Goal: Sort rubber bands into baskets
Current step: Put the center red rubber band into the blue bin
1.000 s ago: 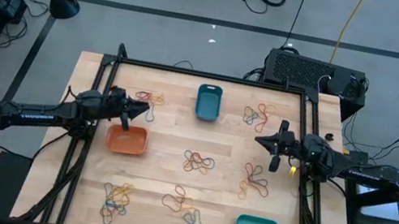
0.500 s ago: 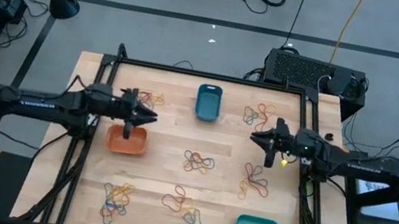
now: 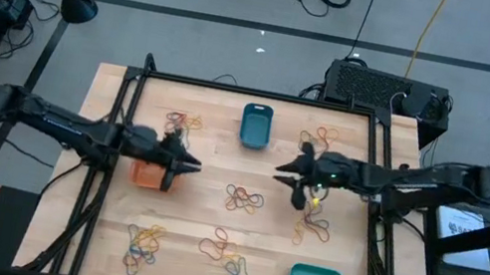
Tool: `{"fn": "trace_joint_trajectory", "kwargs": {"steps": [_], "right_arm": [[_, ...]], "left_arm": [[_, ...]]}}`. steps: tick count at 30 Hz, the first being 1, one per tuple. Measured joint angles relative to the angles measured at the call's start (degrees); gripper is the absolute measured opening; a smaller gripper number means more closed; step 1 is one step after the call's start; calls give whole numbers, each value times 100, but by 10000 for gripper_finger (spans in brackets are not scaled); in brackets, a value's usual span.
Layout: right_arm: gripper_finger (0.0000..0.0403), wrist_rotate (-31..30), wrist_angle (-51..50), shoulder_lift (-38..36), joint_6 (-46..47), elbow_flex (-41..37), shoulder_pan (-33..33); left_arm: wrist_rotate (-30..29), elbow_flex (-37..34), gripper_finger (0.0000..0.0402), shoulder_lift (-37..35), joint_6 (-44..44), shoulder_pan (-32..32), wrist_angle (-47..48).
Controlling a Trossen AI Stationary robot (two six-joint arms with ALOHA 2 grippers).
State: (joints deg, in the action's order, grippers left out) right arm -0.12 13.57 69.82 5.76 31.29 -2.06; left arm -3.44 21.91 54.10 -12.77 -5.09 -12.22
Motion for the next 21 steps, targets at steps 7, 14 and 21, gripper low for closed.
{"fn": "trace_joint_trajectory", "kwargs": {"steps": [7, 14, 21], "right_arm": [[114, -2, 45, 1321, -210, 820, 406], [114, -22, 256, 2625, -473, 1582, 560], [114, -134, 43, 3170, -682, 1997, 465]], "left_arm": [[-1138, 0, 93, 628, 497, -875, -396], [-1166, 4, 93, 1045, 1082, -904, -811], [-1166, 4, 93, 1262, 1363, -903, -843]]}}
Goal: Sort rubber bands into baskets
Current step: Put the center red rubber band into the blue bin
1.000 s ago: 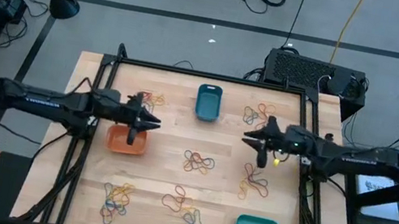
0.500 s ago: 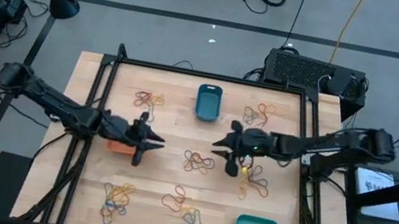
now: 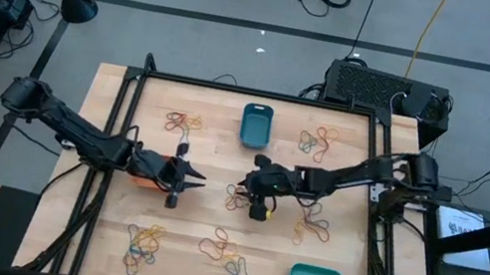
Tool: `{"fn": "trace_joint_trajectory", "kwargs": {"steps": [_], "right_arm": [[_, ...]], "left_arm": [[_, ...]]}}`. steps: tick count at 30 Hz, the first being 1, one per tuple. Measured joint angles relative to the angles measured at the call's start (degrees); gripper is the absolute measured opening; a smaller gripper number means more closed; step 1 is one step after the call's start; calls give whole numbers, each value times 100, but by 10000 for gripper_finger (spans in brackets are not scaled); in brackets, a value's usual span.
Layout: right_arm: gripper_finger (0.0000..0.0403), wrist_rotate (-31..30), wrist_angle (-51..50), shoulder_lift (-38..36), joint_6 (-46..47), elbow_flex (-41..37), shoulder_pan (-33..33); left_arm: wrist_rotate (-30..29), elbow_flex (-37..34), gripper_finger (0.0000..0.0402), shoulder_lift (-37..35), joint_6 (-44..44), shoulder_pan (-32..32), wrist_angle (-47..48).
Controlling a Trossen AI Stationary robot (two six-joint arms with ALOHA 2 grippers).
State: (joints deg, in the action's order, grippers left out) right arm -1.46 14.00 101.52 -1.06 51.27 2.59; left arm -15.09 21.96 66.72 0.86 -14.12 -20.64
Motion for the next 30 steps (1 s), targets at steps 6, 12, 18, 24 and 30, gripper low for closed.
{"fn": "trace_joint_trajectory", "kwargs": {"steps": [6, 12, 18, 24, 30], "right_arm": [[114, -155, -26, 261, -64, -7, -178], [114, -146, 0, 328, -41, -9, -186], [117, -134, 105, 328, -137, -7, -148], [144, -147, 22, 349, -249, -7, -135], [171, -205, -112, 354, -296, -9, -159]], "left_arm": [[-26, 0, 93, 362, -84, 10, -183], [-47, 0, 93, 725, 226, 105, -735], [-275, 2, 93, 762, 1005, 357, -1073], [-240, 2, 93, 644, -3, 350, -830], [-160, -4, 93, 645, -142, 312, -1081]]}}
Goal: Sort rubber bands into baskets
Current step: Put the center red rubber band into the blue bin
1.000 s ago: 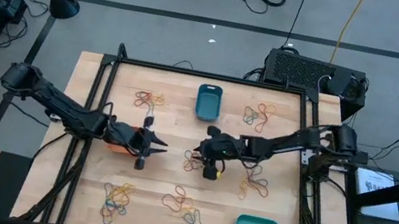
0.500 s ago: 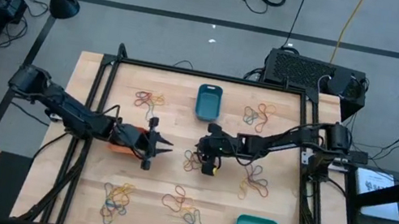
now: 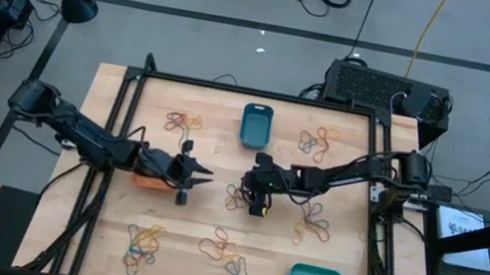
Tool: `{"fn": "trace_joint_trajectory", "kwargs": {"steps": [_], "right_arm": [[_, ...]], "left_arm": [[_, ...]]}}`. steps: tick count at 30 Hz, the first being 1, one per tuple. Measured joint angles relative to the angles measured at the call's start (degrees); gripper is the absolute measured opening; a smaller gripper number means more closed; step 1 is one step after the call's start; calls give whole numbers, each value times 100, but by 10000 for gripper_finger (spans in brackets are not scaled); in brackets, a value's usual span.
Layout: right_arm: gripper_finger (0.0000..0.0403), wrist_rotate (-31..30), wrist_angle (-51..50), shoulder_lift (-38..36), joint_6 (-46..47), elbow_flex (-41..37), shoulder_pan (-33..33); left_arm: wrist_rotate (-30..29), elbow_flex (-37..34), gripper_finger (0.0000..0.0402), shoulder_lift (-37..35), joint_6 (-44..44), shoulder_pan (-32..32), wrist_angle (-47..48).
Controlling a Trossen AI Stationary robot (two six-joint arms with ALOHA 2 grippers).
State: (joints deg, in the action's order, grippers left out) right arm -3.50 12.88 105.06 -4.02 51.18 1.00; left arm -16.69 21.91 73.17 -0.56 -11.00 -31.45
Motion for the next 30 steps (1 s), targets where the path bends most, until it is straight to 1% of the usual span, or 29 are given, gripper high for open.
{"fn": "trace_joint_trajectory", "kwargs": {"steps": [4, 11, 15, 20, 23, 25, 27, 30], "right_arm": [[178, 32, -124, 0, 228, 0, -3], [178, 30, -69, 4, 503, 0, -3], [178, 30, -6, 207, 504, -6, -3], [178, 40, 453, 615, 500, -7, -3], [174, 43, 622, 723, 486, 4, -3], [163, 53, 557, 723, 489, 7, -3], [143, 63, 474, 720, 484, 11, -3], [92, 106, 359, 678, 375, 11, 3]], "left_arm": [[15, 0, 93, 4, -52, -4, -163], [31, 0, 93, 4, -63, -7, -102], [33, 0, 93, 4, -48, -4, -91], [36, 0, 93, 4, -15, -4, -27], [35, 0, 93, 7, -9, -4, 50], [37, 0, 93, 7, -8, 15, 60], [31, 0, 93, 7, -6, 24, 78], [28, 0, 93, 7, 23, 48, 79]]}}
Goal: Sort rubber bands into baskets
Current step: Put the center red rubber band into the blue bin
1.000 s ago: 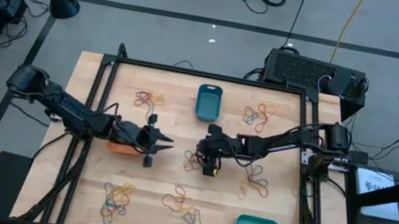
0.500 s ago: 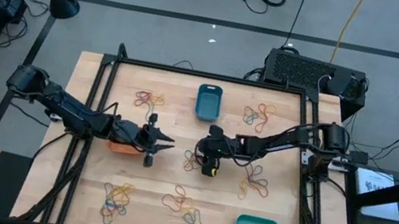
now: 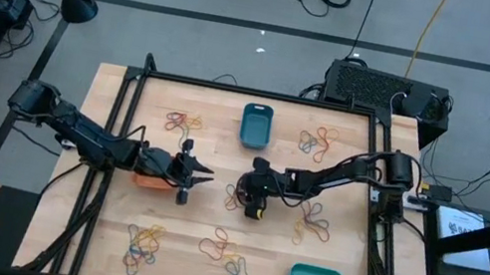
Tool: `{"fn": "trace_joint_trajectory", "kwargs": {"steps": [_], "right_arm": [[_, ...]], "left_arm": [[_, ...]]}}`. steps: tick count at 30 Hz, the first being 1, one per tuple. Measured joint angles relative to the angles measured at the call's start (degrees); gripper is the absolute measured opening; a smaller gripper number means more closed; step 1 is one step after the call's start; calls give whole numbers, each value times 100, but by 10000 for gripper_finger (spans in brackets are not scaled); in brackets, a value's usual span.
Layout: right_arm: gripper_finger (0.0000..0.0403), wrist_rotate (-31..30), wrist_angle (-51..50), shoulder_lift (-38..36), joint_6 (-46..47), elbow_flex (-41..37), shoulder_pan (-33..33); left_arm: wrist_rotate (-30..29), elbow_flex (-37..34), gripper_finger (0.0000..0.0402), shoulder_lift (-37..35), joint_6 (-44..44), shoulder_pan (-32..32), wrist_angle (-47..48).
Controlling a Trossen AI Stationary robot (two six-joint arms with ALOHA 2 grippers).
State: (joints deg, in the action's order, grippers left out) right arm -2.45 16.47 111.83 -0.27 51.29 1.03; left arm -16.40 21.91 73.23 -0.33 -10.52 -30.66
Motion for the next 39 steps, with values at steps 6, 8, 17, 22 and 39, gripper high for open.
{"fn": "trace_joint_trajectory", "kwargs": {"steps": [6, 8, 17, 22, 39], "right_arm": [[11, -33, -22, -77, -899, -9, 75], [11, -85, -121, -204, -1144, -22, 73], [2, -680, -219, -1218, -1886, -22, 124], [1, -1235, -272, -1814, -2155, -20, 361], [38, -498, -1645, -2250, -1104, -20, 478]], "left_arm": [[-22, 0, 93, 0, 105, 7, 37], [-24, 0, 93, 0, 52, 7, 38], [-500, 0, 93, 0, 277, 106, 166], [-534, 0, 93, 0, 886, 356, 145], [-473, 0, 93, 4, 820, 719, 335]]}}
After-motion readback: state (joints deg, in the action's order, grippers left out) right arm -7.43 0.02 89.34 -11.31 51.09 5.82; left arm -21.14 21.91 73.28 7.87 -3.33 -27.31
